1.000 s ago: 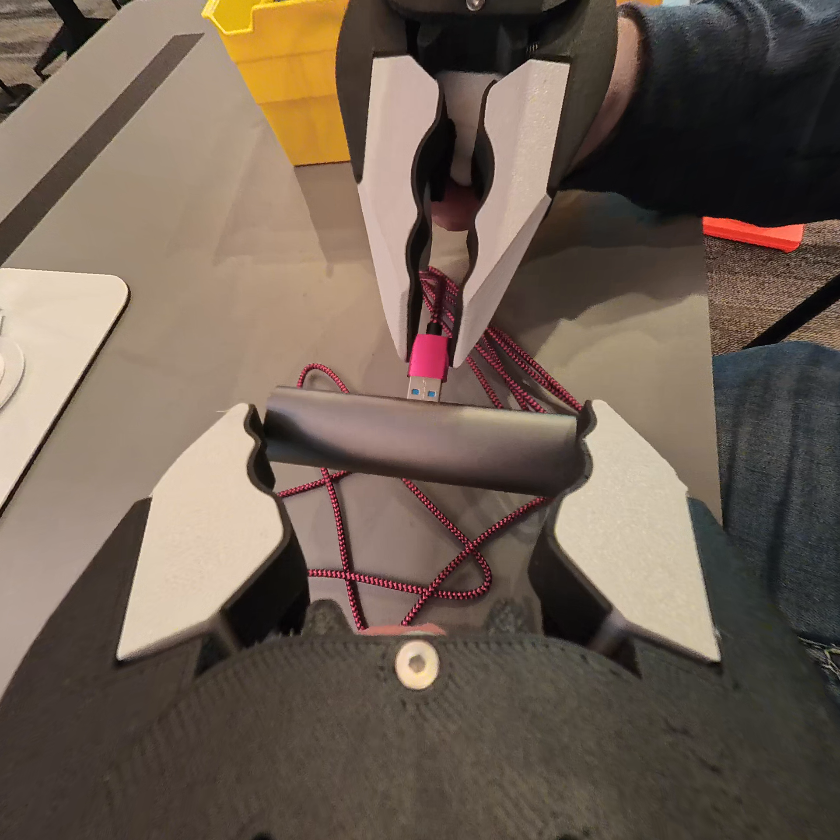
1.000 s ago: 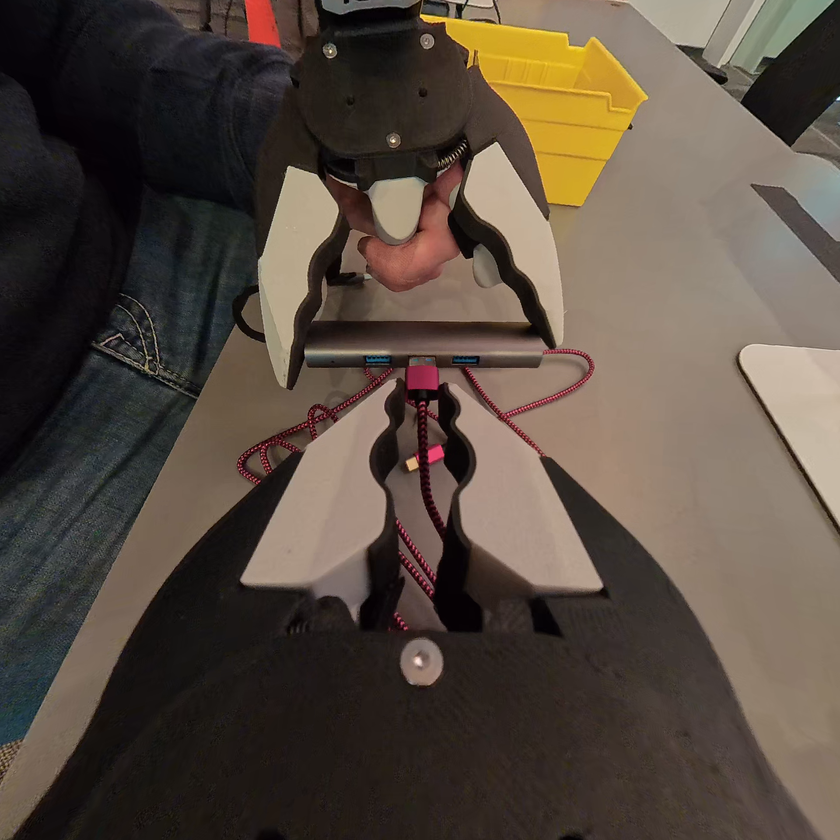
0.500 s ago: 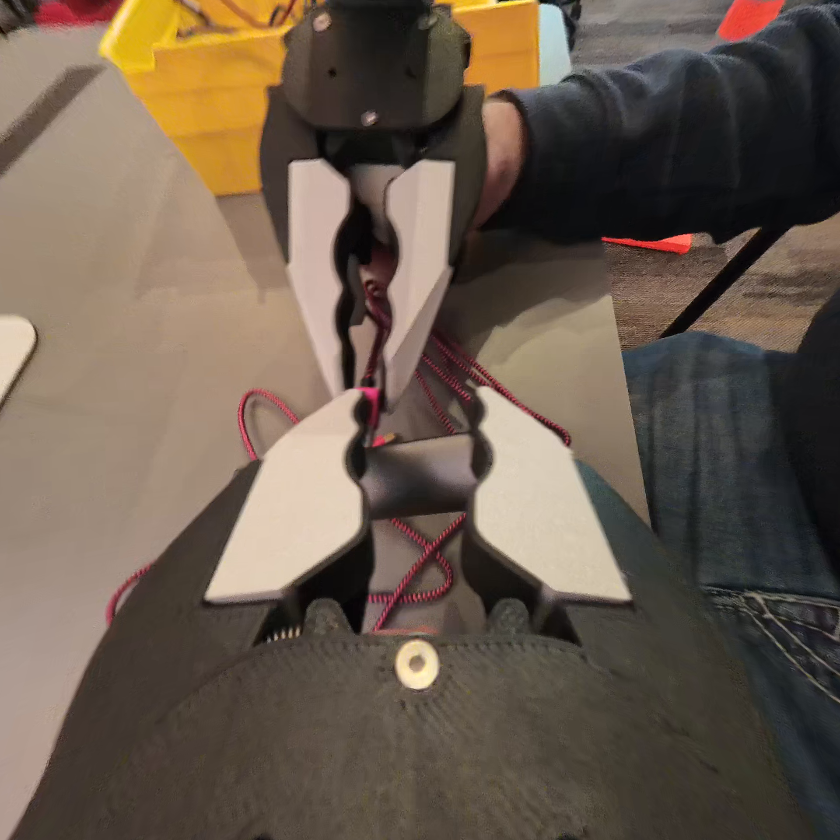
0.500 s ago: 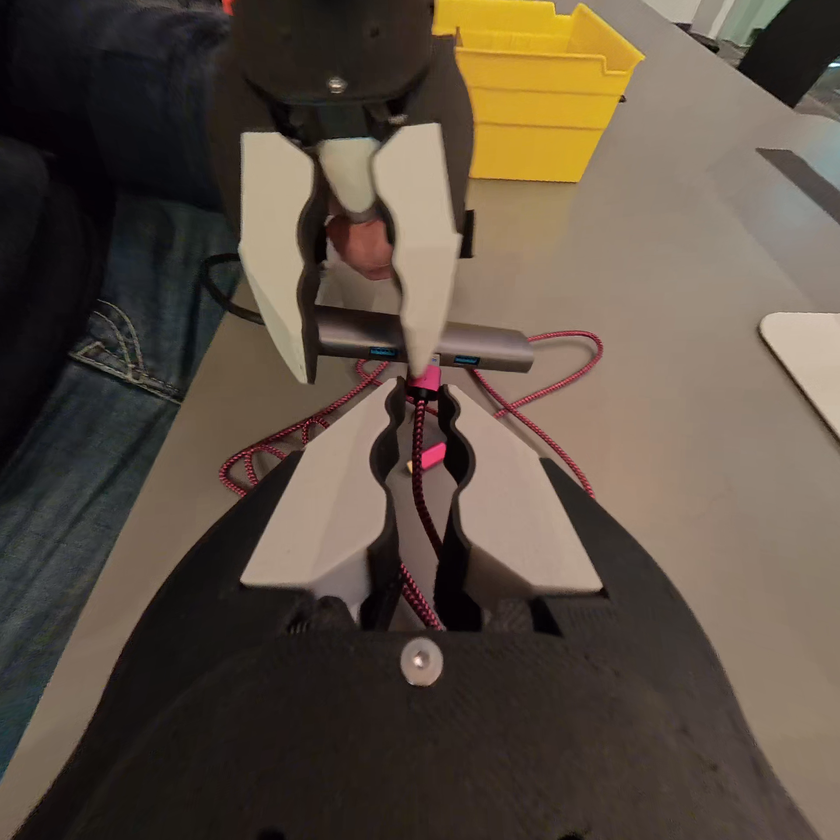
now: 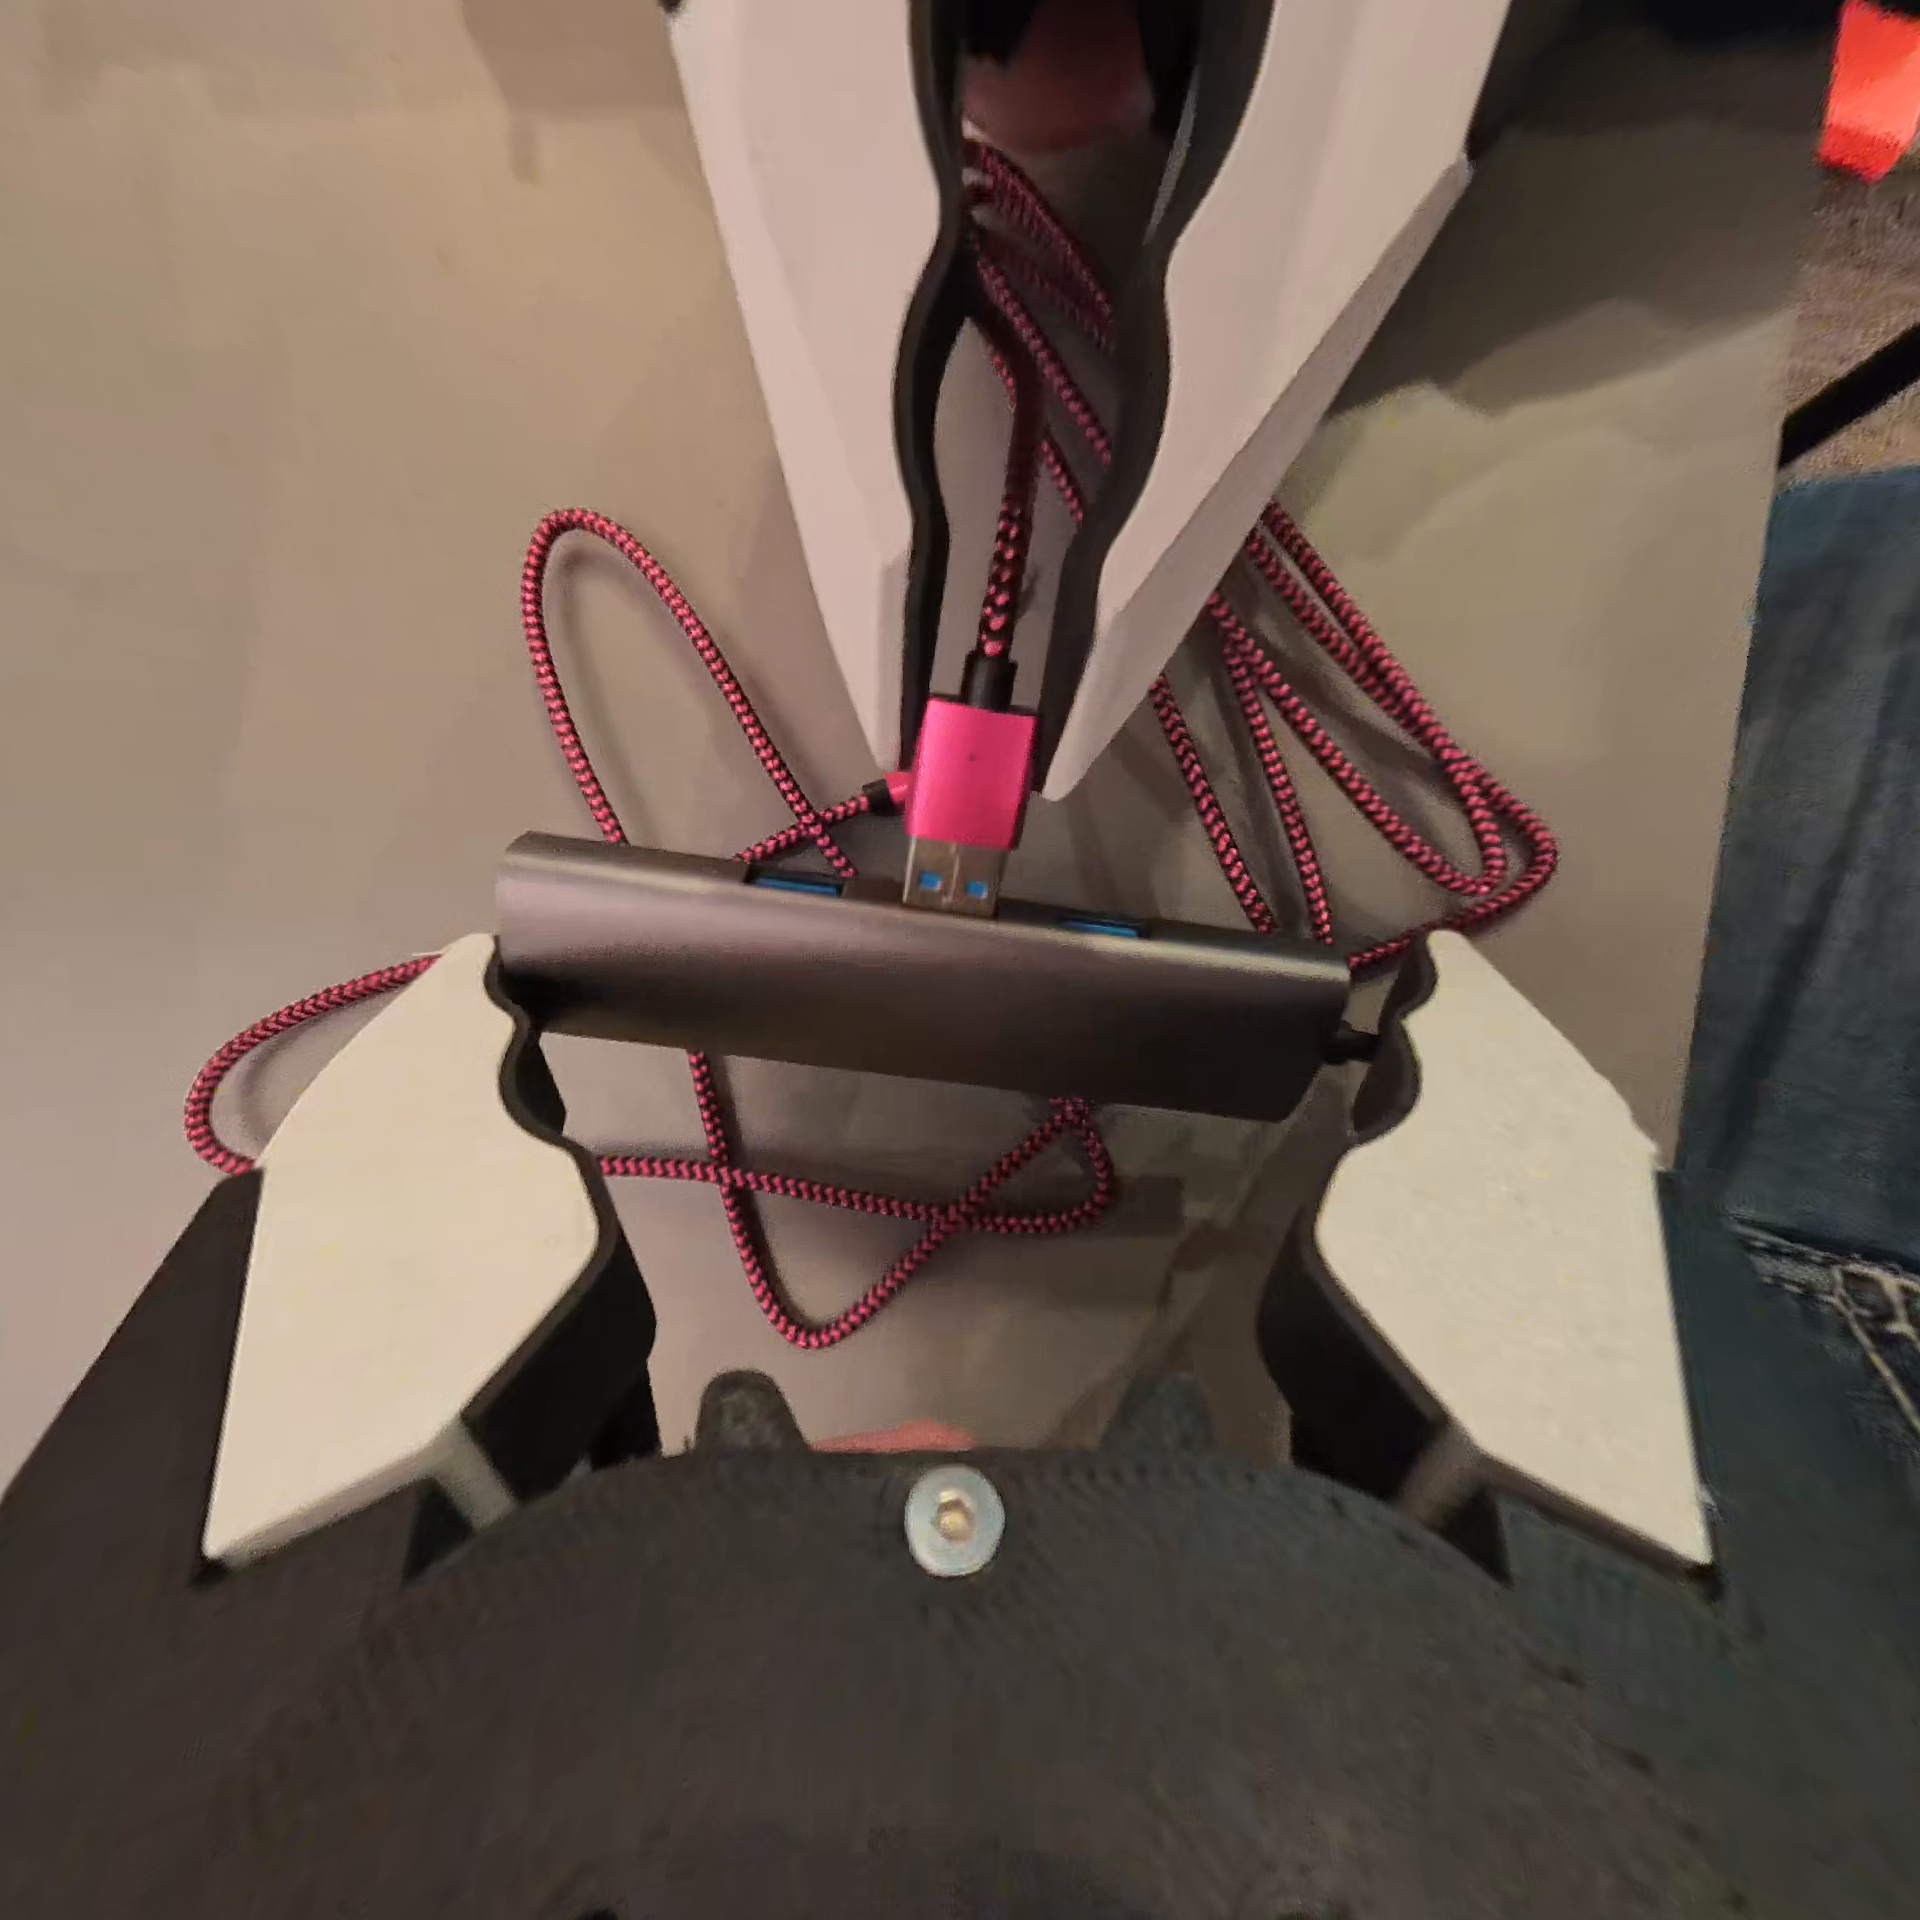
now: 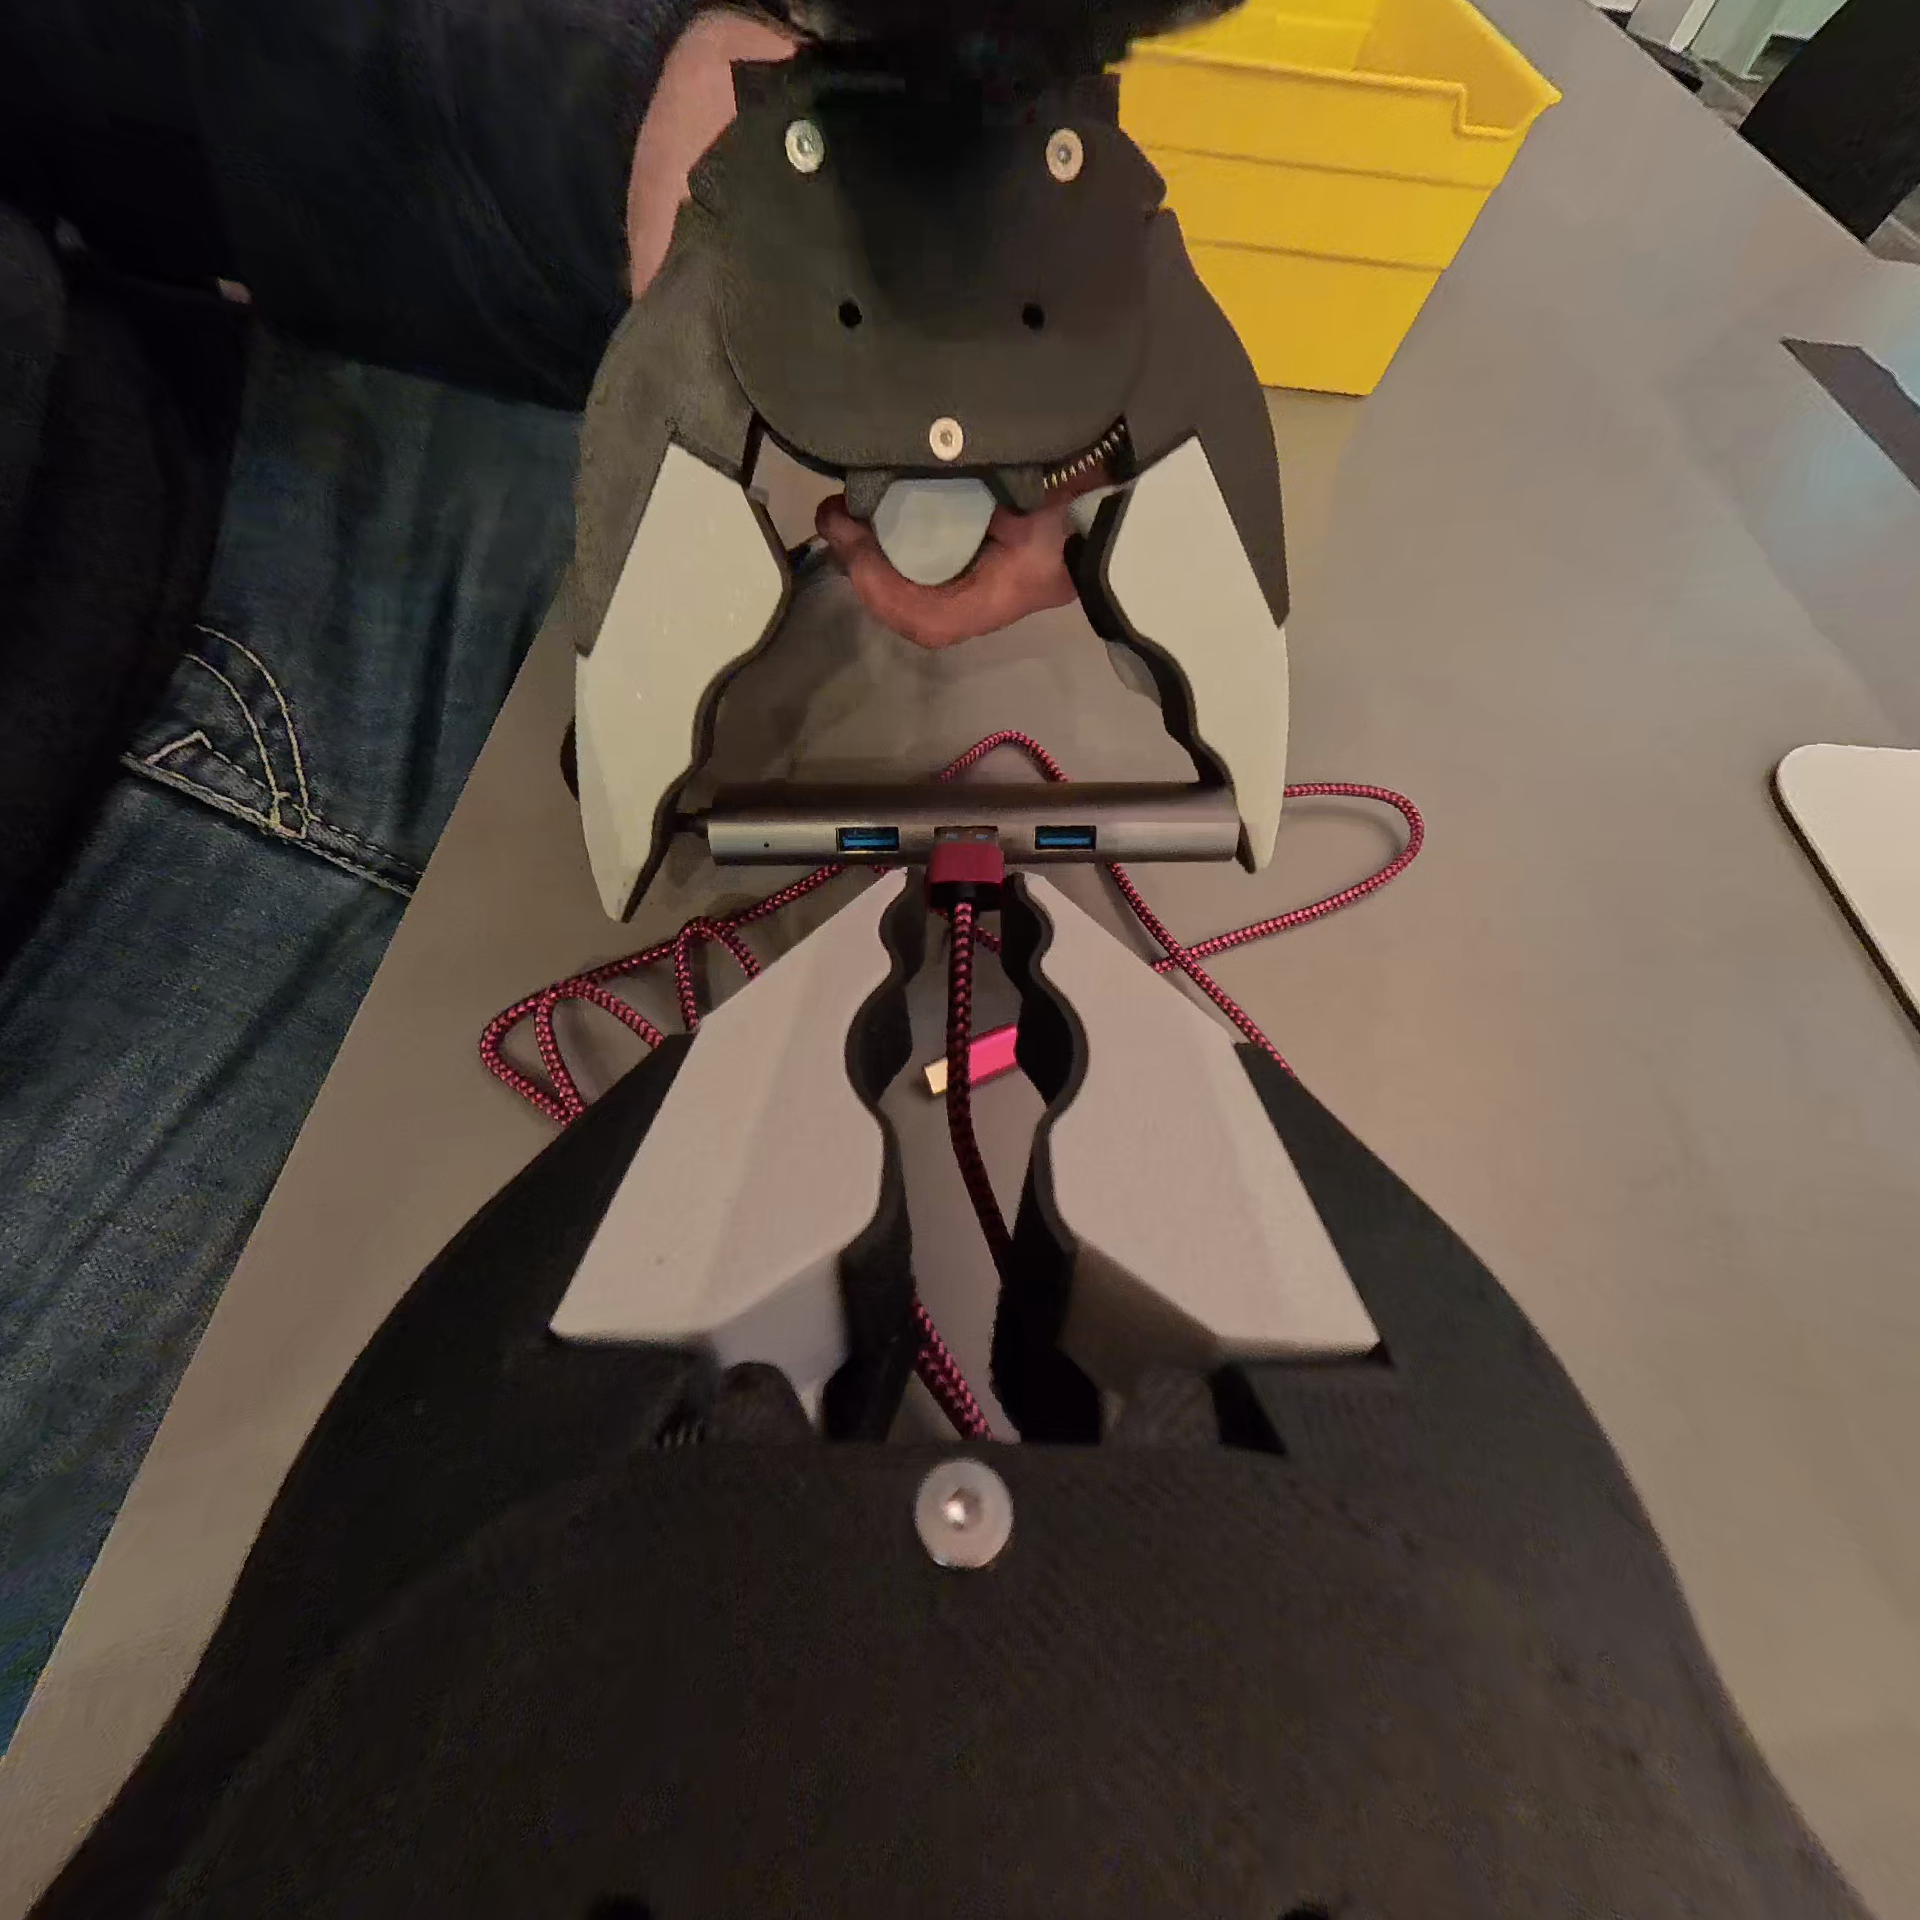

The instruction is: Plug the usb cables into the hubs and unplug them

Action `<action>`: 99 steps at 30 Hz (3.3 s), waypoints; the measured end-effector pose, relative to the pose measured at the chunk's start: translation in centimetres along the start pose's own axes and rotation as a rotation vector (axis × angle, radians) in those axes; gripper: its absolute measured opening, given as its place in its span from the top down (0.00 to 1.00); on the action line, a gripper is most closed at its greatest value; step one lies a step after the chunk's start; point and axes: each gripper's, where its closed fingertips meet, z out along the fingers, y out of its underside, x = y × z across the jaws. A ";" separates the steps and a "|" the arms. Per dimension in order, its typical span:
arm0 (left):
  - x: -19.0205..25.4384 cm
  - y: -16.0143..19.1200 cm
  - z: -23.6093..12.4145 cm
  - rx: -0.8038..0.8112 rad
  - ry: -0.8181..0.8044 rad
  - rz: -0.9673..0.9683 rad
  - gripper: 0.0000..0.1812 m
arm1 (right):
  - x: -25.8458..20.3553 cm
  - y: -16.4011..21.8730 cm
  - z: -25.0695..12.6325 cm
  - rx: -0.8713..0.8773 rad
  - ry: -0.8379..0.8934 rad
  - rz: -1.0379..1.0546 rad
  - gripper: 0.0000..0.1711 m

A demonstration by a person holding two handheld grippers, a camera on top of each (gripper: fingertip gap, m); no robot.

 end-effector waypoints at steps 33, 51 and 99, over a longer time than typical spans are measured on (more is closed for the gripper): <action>-1.2 -2.3 -0.5 0.026 -0.115 0.152 0.21 | 0.8 -1.3 -1.0 0.015 0.053 -0.038 0.93; -1.1 1.6 -0.9 -0.182 -0.161 0.024 0.27 | 1.7 2.8 -1.5 -0.139 0.076 0.079 0.93; 1.0 -2.0 -8.5 -0.090 -0.426 0.282 0.88 | -0.8 -4.5 3.1 -0.070 0.031 -0.378 0.91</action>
